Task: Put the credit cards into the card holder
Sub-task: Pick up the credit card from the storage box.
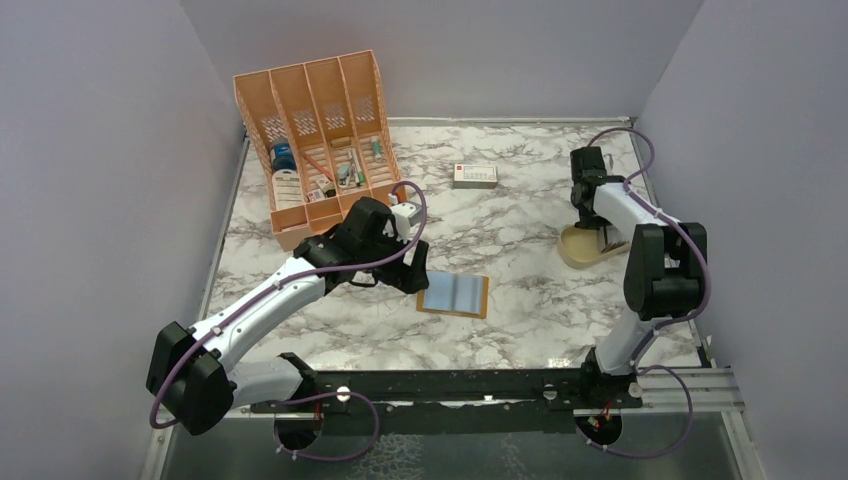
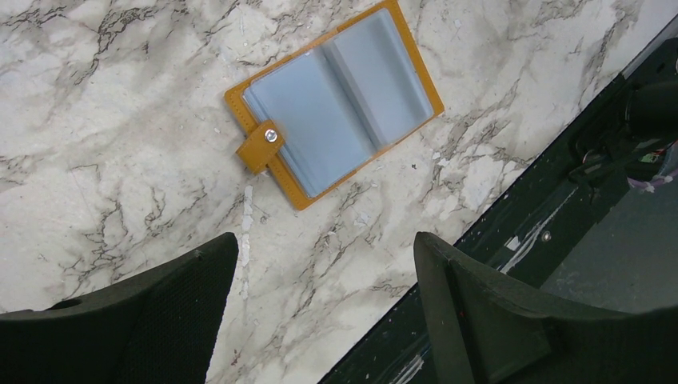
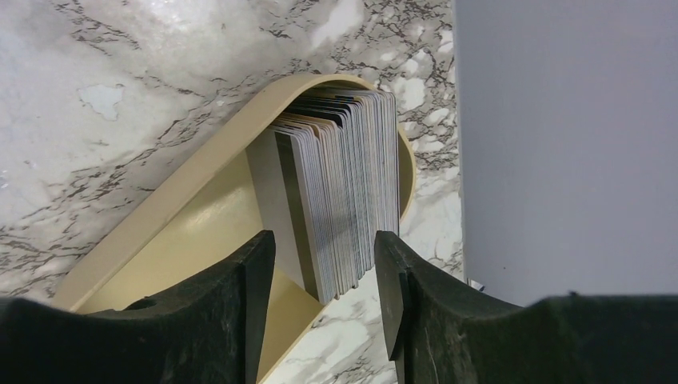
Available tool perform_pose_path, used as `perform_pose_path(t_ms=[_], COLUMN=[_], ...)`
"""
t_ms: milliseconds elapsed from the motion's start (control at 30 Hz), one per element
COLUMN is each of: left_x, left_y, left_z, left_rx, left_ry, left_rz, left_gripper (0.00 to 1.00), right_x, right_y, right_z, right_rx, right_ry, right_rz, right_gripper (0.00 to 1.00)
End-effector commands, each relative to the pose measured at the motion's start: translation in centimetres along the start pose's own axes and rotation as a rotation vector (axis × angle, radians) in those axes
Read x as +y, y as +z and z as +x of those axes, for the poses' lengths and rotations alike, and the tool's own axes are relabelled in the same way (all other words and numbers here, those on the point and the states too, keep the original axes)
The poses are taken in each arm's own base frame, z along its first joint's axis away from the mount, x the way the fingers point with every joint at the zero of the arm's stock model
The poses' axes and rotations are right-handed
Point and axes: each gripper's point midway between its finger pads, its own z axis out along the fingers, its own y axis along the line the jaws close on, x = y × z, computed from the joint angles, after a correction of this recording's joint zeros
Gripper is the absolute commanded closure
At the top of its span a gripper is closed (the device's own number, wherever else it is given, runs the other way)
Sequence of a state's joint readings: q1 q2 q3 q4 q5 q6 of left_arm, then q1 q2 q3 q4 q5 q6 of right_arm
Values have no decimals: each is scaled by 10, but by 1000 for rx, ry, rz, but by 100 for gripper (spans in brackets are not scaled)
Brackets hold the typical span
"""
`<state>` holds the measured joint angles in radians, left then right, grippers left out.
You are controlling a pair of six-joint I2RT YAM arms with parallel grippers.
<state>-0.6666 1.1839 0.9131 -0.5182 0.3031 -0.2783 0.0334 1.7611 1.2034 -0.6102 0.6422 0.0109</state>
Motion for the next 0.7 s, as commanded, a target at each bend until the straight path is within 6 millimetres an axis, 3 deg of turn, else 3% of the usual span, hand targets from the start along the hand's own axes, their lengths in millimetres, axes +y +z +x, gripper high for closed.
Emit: perform_pose_path(t_ms=[0,233,667], left_x=[3,3,3], left_y=[-3,-3,-5], left_z=[1,1,0], left_rx=[-5,-5,-12], left_ry=[10,10,13], left_rz=[-11,-13,-14], left_gripper=[16,16,16], right_x=[-12,-19,-19], right_y=[6,8,1], right_z=[0,4,-7], right_rx=[14,24,-23], right_ry=[-16,-18,7], right_rz=[78,119,75], right_gripper=[52,56,70])
